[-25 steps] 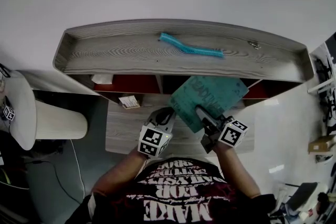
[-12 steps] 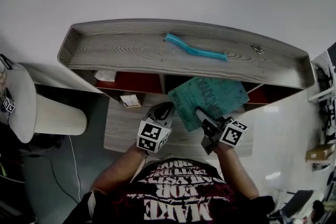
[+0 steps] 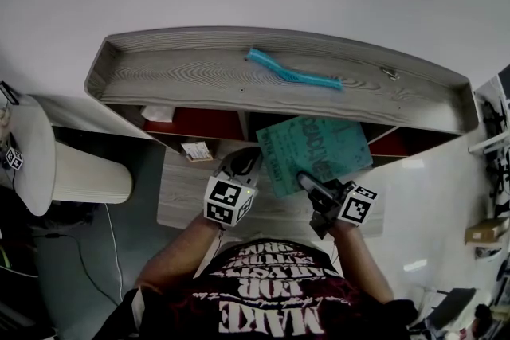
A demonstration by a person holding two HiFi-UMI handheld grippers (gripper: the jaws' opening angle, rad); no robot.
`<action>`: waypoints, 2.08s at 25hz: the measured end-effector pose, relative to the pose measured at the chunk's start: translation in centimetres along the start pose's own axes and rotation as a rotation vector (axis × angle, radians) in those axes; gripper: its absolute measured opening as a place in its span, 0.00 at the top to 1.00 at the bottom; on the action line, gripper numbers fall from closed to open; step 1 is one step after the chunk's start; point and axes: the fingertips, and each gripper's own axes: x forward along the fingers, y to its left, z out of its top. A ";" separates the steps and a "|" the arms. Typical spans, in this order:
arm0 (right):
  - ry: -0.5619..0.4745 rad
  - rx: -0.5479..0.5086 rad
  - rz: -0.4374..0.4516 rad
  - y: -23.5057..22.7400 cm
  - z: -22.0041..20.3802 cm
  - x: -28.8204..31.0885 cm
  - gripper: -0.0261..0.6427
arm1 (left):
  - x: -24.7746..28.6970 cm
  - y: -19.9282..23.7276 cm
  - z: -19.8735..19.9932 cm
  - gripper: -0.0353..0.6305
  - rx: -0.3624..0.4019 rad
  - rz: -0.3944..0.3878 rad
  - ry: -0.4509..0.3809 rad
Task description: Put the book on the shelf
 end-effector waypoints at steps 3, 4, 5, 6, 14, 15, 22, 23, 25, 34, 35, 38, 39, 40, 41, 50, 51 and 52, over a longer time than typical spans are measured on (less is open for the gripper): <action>-0.006 0.032 0.012 -0.1 -0.2 -0.7 0.58 | 0.2 0.0 0.4 0.94 0.004 0.002 -0.006; -0.009 0.037 0.015 -0.2 -0.3 -0.9 0.57 | 0.3 0.0 0.6 0.94 0.003 0.003 -0.008; -0.011 0.041 0.019 -0.2 -0.3 -1.1 0.57 | 0.4 0.1 0.7 0.94 0.000 0.004 -0.011; -0.013 0.049 0.026 -0.1 -0.4 -1.3 0.57 | 0.3 0.1 0.8 0.94 -0.001 0.004 -0.015; -0.008 0.109 0.048 -0.6 -1.2 -2.8 0.56 | 0.4 -0.2 0.7 0.94 0.007 0.003 -0.003; -0.012 0.118 0.052 -0.6 -1.3 -3.0 0.56 | 0.4 -0.2 0.7 0.94 0.007 0.003 -0.003; -0.019 0.144 0.067 -1.2 -1.5 -4.1 0.58 | 0.3 -0.4 0.6 0.94 0.005 0.006 0.000; -0.027 0.149 0.065 -1.1 -1.4 -3.9 0.58 | 0.3 -0.5 0.5 0.94 0.008 0.003 0.005; -0.049 0.158 0.058 -0.9 -1.1 -3.3 0.59 | 0.2 -0.9 0.3 0.94 0.020 -0.005 0.014; -0.118 0.169 0.037 -1.2 0.2 -1.6 0.61 | -1.7 -1.5 -1.7 0.94 0.024 -0.017 0.027; -0.127 0.174 0.044 -1.1 0.4 -1.4 0.61 | -2.1 -1.3 -2.0 0.94 0.018 -0.009 0.029; -0.149 0.191 0.052 -1.0 0.8 -0.6 0.61 | -3.2 -0.5 -2.8 0.94 -0.009 0.016 0.039; -0.152 0.195 0.048 -1.0 0.8 -0.3 0.61 | -3.5 -0.4 -3.1 0.94 -0.016 0.022 0.044; -0.152 0.198 0.042 -1.0 0.7 0.0 0.62 | -3.9 -0.2 -3.5 0.94 -0.020 0.026 0.049; -0.149 0.200 0.037 -1.0 0.6 0.4 0.62 | -4.2 -0.1 -3.9 0.94 -0.023 0.031 0.056; -0.121 0.214 0.007 -1.4 0.4 2.5 0.63 | -6.7 -0.2 -6.3 0.94 -0.017 0.058 0.099; -0.119 0.210 0.004 -1.5 0.5 2.7 0.63 | -6.9 -0.2 -6.2 0.94 -0.020 0.060 0.095; -0.119 0.207 0.000 -1.7 0.6 2.9 0.63 | -7.0 -0.1 -6.1 0.94 -0.024 0.063 0.092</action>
